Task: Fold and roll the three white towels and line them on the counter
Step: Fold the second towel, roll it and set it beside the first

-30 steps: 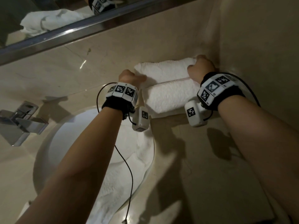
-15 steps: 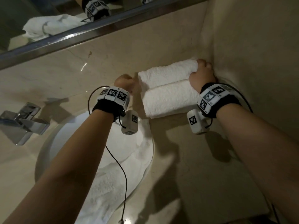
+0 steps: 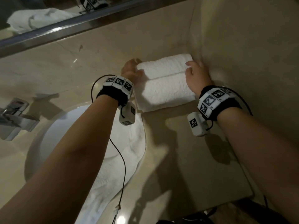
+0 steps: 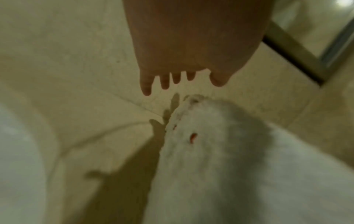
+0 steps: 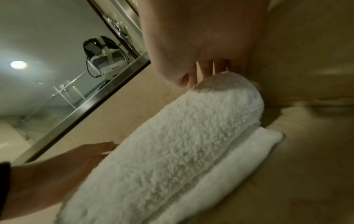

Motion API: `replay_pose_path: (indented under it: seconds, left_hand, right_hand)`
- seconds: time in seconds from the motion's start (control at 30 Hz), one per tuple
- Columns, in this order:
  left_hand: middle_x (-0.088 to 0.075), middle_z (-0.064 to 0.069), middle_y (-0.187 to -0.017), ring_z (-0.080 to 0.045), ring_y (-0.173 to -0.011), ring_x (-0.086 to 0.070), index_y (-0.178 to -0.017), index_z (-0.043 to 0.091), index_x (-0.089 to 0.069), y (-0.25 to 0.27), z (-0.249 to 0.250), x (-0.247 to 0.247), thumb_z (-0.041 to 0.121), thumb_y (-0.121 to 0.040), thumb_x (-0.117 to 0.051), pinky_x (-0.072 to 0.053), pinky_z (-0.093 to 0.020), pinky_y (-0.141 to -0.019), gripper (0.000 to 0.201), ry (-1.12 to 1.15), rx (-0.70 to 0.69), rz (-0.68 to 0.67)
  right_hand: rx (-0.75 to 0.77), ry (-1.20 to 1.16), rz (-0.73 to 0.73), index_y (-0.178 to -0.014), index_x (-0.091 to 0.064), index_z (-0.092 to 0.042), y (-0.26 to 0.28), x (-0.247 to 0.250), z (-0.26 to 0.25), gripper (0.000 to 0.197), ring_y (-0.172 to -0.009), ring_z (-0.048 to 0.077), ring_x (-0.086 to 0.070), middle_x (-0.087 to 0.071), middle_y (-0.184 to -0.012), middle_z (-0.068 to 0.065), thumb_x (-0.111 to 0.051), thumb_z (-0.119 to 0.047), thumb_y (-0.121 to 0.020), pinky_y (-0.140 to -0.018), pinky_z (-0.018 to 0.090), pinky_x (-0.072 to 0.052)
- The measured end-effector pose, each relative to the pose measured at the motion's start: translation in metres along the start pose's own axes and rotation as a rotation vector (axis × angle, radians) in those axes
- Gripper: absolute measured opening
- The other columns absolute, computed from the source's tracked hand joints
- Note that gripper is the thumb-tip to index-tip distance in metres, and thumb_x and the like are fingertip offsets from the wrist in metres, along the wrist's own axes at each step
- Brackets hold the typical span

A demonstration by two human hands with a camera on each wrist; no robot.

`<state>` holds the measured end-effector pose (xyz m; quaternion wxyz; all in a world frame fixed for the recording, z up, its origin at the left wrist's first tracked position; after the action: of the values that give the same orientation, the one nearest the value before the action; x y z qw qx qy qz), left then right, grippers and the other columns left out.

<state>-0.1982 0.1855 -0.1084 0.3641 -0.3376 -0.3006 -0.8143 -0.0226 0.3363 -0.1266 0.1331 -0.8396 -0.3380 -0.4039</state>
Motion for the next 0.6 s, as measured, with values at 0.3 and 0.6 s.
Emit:
replay_pose_path:
  seconds: [0.3,0.6]
  left_hand:
    - [-0.037,-0.014,-0.137,-0.031,-0.119,-0.046,-0.134,0.008,-0.031,0.059,-0.038,-0.017,0.024,-0.092,-0.049,-0.044,-0.048,-0.098,0.048,0.43,0.302,-0.015]
    - [-0.042,-0.012,-0.131,-0.035,-0.116,-0.048,-0.141,0.016,-0.026,0.096,-0.034,-0.029,0.024,-0.096,-0.041,-0.053,-0.046,-0.078,0.048,0.512,0.391,-0.257]
  right_hand:
    - [-0.082,-0.004,-0.081,-0.125,-0.048,-0.016,0.037,0.006,0.009,0.034,-0.116,0.029,-0.048,-0.046,-0.133,0.012,-0.04,-0.017,-0.092,-0.096,0.036,-0.043]
    - [-0.143,0.07,-0.116,-0.115,-0.046,-0.015,0.066,0.01,0.014,0.031,-0.106,0.032,-0.051,-0.049,-0.122,0.016,-0.053,-0.017,-0.085,-0.083,0.034,-0.042]
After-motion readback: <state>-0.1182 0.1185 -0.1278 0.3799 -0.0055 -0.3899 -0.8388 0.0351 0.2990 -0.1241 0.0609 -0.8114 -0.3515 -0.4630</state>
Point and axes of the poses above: each hand's wrist, its own y-axis away from the middle knuckle, its own x-axis out of the back of the hand, z = x × y, the point moved 2 cm from there along -y, towards the middle knuckle
